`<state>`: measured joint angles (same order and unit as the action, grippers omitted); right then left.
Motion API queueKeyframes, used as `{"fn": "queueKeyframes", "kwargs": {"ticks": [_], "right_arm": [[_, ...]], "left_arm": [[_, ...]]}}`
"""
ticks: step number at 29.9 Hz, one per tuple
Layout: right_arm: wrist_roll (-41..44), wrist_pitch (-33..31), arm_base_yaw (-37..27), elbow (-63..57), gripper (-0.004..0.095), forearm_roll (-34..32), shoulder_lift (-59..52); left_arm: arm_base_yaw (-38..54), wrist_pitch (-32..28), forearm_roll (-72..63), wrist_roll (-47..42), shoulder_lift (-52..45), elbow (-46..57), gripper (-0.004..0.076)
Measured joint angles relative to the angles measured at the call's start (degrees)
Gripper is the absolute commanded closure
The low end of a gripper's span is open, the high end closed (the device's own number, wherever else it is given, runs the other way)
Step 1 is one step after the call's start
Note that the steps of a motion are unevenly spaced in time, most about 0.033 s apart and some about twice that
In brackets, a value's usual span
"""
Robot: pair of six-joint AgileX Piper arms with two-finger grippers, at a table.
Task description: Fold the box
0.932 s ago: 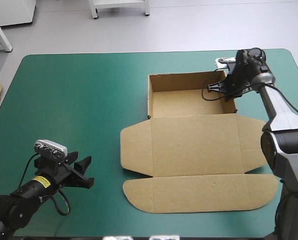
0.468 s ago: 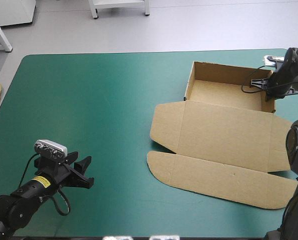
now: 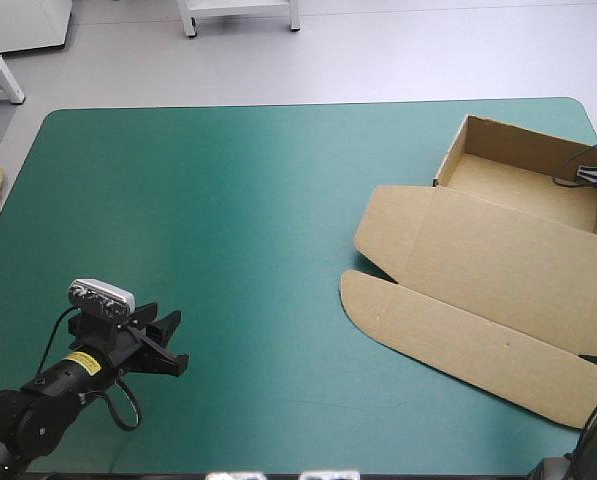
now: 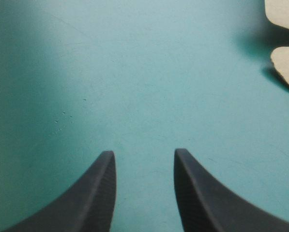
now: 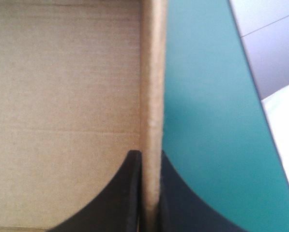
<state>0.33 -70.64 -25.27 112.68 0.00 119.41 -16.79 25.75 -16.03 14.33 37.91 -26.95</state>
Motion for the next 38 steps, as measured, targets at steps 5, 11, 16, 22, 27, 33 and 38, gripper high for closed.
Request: {"fn": "queueKeyframes", "kwargs": {"ticks": [5, 11, 16, 22, 27, 33, 38], "right_arm": [[-0.3, 0.0, -4.7, 0.0, 0.0917, 0.9, 0.0], [-0.3, 0.0, -7.8, 0.0, 0.0917, 1.2, 0.0], [-0.6, 0.0, -8.8, 0.0, 0.0916, 1.2, 0.3], [-1.3, 0.1, -9.1, 0.0, 0.0923, 2.7, 1.3], [-1.7, 0.1, -9.2, 0.0, 0.0793, 3.1, 1.3], [-2.0, 0.0, -9.2, 0.0, 0.0373, 3.7, 1.1], [-2.1, 0.0, -9.2, 0.0, 0.0297, 3.6, -1.2]], "left_arm": [[0.0, 0.0, 0.0, 0.0, 0.0, 0.0, 0.0465], [0.0, 0.0, 0.0, 0.0, 0.0, 0.0, 0.0465], [0.0, 0.0, 0.0, 0.0, 0.0, 0.0, 0.0465], [0.0, 0.0, -0.2, 0.0, 0.0, 0.0, 0.0465], [0.0, 0.0, -0.2, 0.0, 0.0, 0.0, 0.0465], [0.0, 0.0, -0.3, 0.0, 0.0, 0.0, 0.0465], [0.0, 0.0, -0.3, 0.0, 0.0, 0.0, 0.0465]]}}
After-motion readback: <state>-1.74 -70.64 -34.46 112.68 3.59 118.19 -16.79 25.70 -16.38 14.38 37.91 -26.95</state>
